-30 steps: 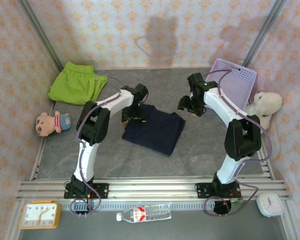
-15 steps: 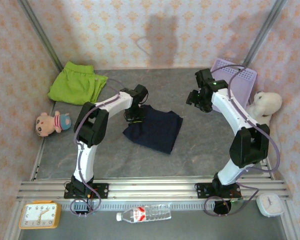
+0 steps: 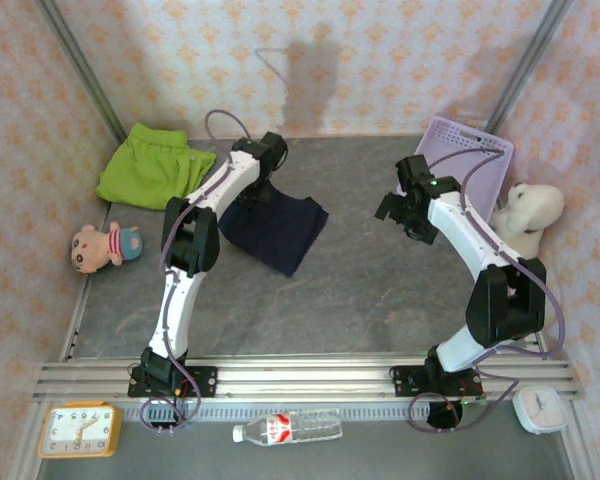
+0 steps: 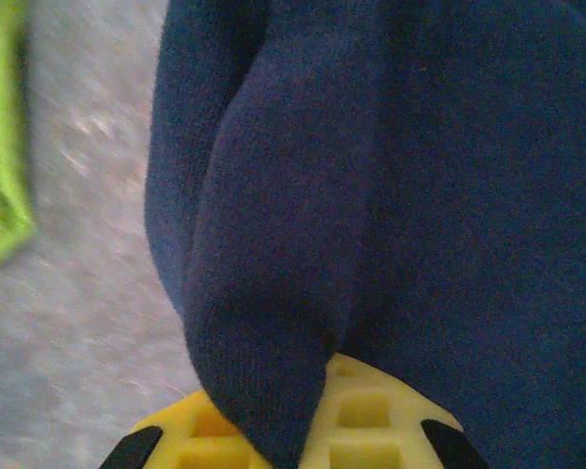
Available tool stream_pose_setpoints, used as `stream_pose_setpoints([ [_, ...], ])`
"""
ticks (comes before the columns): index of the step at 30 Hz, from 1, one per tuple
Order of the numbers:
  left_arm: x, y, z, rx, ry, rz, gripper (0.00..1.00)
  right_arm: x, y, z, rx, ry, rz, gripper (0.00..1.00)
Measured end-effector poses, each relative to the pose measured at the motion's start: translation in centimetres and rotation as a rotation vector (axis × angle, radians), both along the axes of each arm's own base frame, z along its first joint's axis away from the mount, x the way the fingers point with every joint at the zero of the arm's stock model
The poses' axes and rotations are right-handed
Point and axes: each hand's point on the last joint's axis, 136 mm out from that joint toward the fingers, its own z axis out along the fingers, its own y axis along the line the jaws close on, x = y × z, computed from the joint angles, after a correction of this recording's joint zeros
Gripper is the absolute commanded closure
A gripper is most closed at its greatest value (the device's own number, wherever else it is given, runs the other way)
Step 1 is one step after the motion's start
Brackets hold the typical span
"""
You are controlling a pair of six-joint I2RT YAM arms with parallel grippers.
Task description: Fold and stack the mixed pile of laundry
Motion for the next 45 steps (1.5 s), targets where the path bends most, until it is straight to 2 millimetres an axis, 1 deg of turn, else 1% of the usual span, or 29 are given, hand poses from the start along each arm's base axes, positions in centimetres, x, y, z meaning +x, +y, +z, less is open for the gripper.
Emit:
stream_pose_setpoints([
  [1, 0.7, 0.2, 1.1, 0.024, -0.025, -0.02, 1.0, -0.3, -0.1, -0.4, 0.001, 0.01, -0.009, 0.0],
  [4, 2.0, 0.8, 3.7, 0.084, -0.078, -0.073, 1.0, -0.6, -0.1, -0.8, 0.008, 0.022, -0.035, 0.0],
  [7, 2.7, 1.3, 5.1, 0.142, -0.098, -0.121, 1.0, -0.5, -0.2, -0.8, 0.011, 0.02, -0.056, 0.0],
  [12, 4.6, 3.2, 5.8, 0.231, -0.107, -0.16, 1.0, -0.4, -0.5, -0.9, -0.007, 0.03, -0.083, 0.0],
  [15, 5.5, 5.1, 6.3, 0.269, -0.107, -0.162, 1.0, -0.4, -0.7, -1.0, -0.016, 0.039, -0.095, 0.0],
  [19, 6.4, 7.9, 7.5, 0.292, -0.124, -0.143, 1.0, -0.5, -0.8, -1.5, -0.023, 0.062, -0.112, 0.0],
  [25, 7.5, 11.6, 9.1, 0.327, -0.16, -0.119, 1.0, -0.7, -0.9, -2.0, -0.022, 0.081, -0.132, 0.0],
  [37, 8.6, 17.0, 12.6, 0.339, -0.257, -0.033, 1.0, -0.8, -0.8, -2.1, -0.009, 0.087, -0.169, 0.01],
  [41, 8.5, 18.1, 12.9, 0.323, -0.266, -0.017, 1.0, -1.0, -0.9, -2.3, -0.006, 0.091, -0.185, 0.01],
  [45, 8.3, 19.0, 13.5, 0.294, -0.284, -0.003, 1.0, -1.6, -1.1, -2.9, -0.012, 0.111, -0.2, 0.01],
])
